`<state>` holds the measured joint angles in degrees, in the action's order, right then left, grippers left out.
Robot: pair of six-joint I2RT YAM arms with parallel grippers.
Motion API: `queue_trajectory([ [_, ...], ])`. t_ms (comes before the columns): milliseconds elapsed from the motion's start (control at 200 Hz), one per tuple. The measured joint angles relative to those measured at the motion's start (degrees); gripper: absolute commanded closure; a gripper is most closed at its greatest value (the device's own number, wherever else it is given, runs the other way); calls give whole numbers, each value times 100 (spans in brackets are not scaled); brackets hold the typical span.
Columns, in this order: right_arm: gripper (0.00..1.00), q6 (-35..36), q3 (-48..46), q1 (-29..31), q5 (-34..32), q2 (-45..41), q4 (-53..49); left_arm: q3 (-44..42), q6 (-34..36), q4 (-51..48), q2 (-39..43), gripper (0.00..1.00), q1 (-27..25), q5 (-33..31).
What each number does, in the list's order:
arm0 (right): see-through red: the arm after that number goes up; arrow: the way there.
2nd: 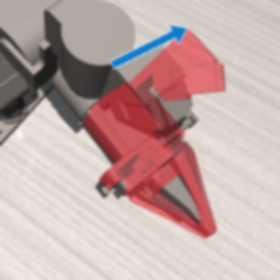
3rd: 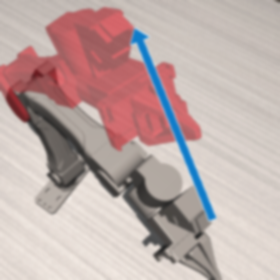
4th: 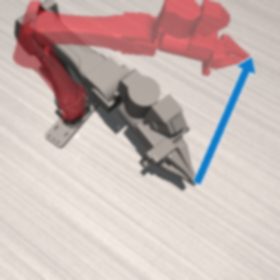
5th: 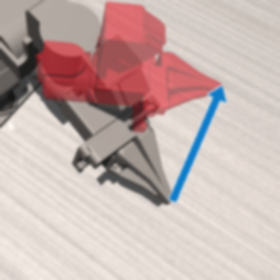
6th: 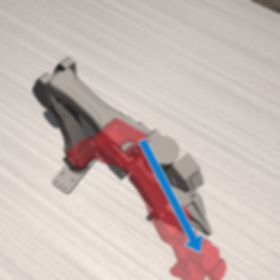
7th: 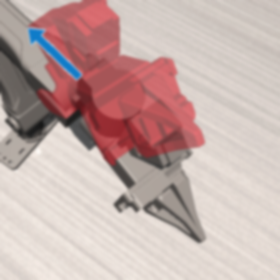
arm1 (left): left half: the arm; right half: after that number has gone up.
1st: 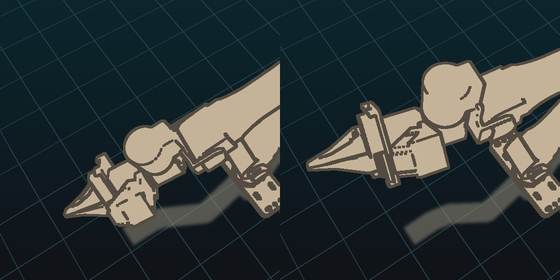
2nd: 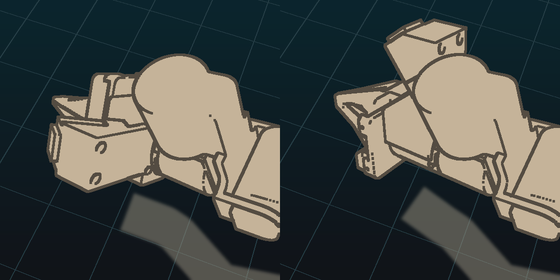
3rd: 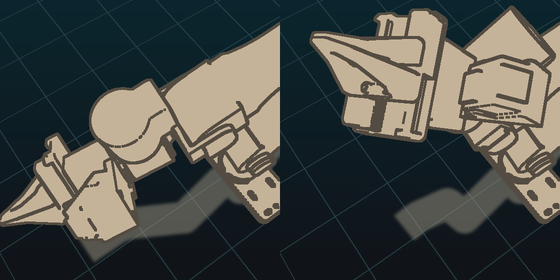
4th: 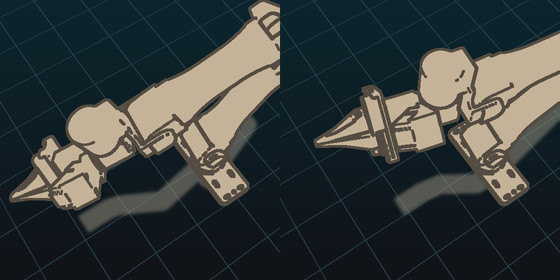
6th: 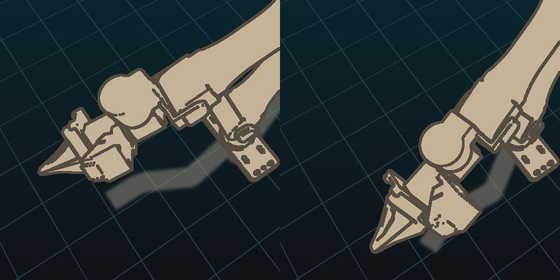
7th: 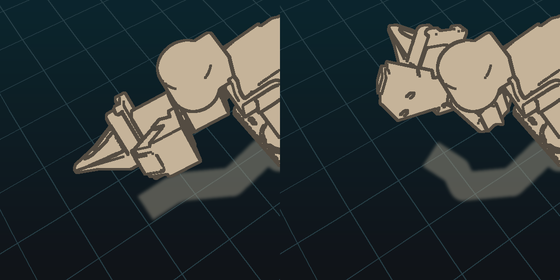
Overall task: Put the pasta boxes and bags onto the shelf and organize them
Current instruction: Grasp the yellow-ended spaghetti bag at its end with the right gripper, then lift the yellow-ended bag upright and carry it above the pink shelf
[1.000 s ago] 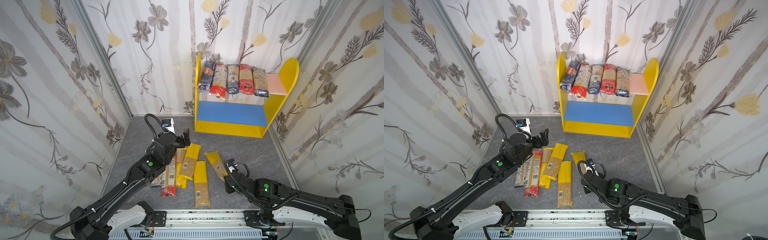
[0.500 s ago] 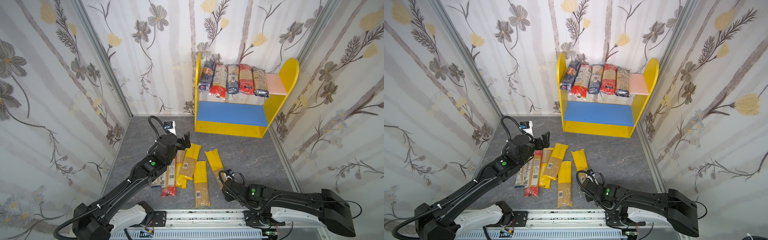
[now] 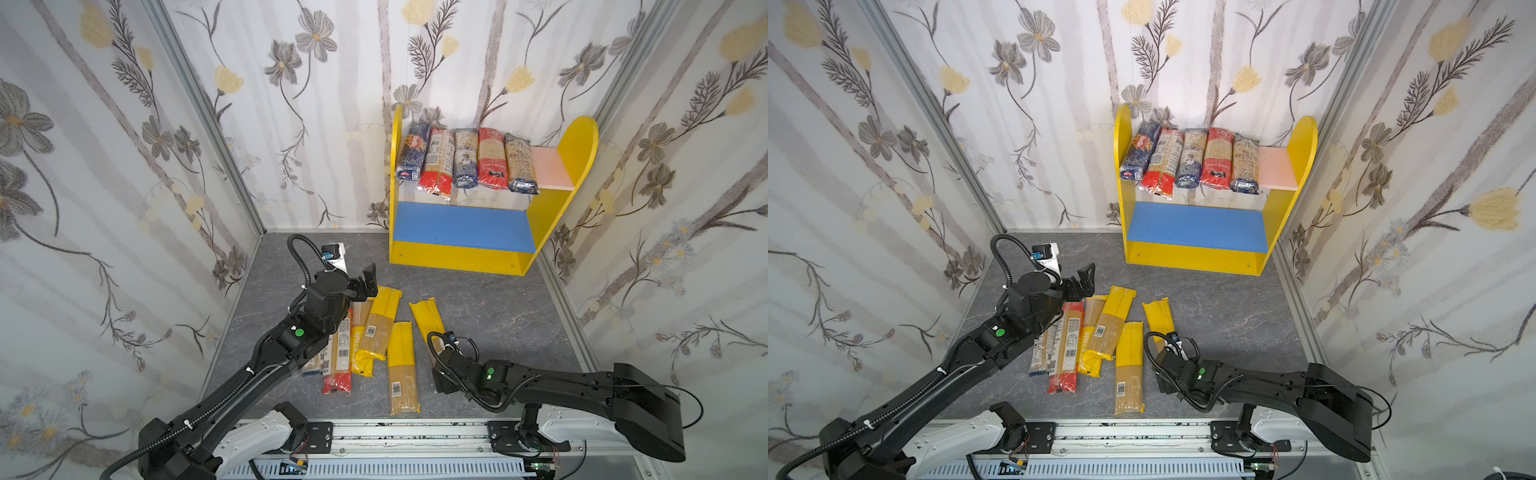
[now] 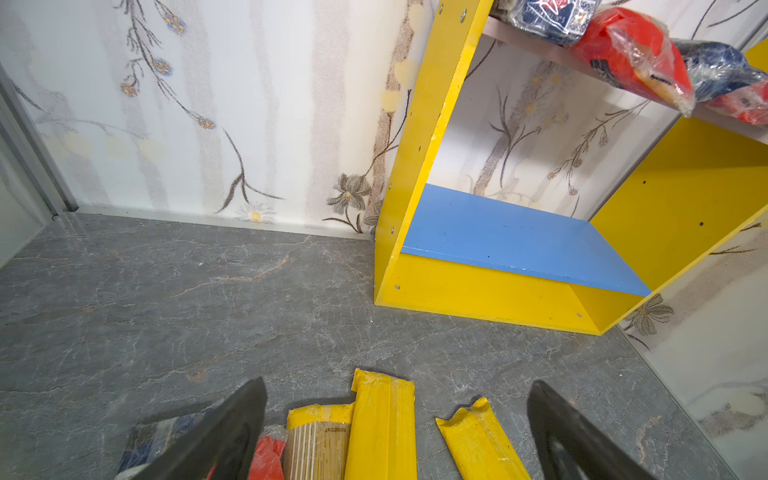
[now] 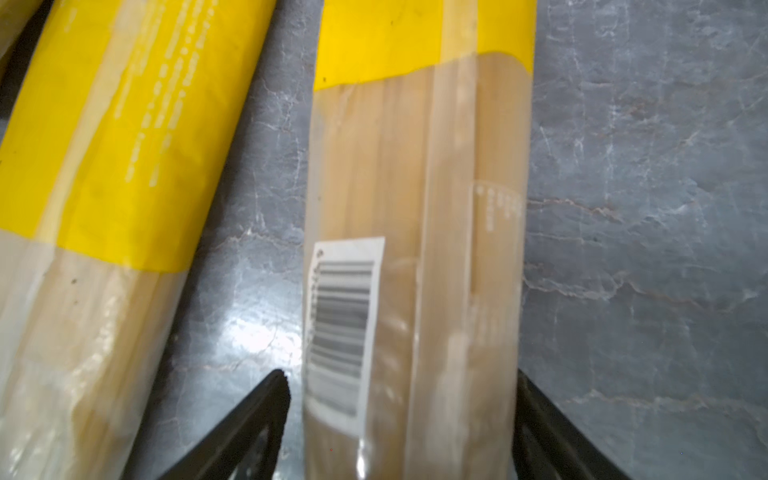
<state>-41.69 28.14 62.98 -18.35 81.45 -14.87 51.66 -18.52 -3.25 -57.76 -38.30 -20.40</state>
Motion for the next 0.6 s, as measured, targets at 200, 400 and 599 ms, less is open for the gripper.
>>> queue_trajectory([
  [200,98,114,179,-31,9,168,15,-22,4,0,127,0,0,-52],
  [400,100,227,496,-4,643,-1244,-1351,-46,17,2,192,0,13,-133],
  [599,100,673,2420,-173,315,-2020,-2527,122,81,2,-44,0,46,-208],
])
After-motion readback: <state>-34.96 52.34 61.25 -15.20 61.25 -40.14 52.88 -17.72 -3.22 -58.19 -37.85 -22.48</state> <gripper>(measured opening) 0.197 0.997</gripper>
